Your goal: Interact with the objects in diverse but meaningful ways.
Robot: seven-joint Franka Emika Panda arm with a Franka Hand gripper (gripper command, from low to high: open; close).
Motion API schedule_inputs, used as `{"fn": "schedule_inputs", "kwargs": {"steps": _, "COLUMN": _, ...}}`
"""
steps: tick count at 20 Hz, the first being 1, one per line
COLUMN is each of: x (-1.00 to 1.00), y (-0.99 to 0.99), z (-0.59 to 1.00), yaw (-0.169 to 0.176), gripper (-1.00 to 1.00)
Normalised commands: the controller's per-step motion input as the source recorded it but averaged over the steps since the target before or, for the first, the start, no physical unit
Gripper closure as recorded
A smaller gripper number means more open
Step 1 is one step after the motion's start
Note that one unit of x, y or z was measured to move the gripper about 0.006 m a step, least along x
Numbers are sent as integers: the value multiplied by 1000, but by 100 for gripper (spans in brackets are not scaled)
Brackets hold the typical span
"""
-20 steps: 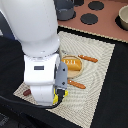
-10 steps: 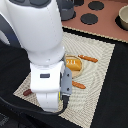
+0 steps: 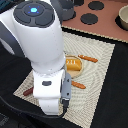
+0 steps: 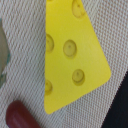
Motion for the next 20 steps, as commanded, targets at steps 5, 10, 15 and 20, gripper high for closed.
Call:
{"fn": "schedule_inputs", "kwargs": {"steps": 5, "x": 391, "y": -22, "z": -1, "yaw": 8, "gripper": -100}}
{"fn": "schedule_inputs", "kwargs": {"steps": 10, "x": 421, "y": -32, "z": -6, "yaw": 2, "gripper": -100}}
{"fn": "schedule_inputs", "kwargs": {"steps": 15, "x": 375, "y": -22, "z": -7, "yaw": 3, "gripper": -100}}
{"fn": "schedule_inputs", "kwargs": {"steps": 20, "x": 377, "y": -11, "z": 0, "yaw": 1, "gripper": 100}}
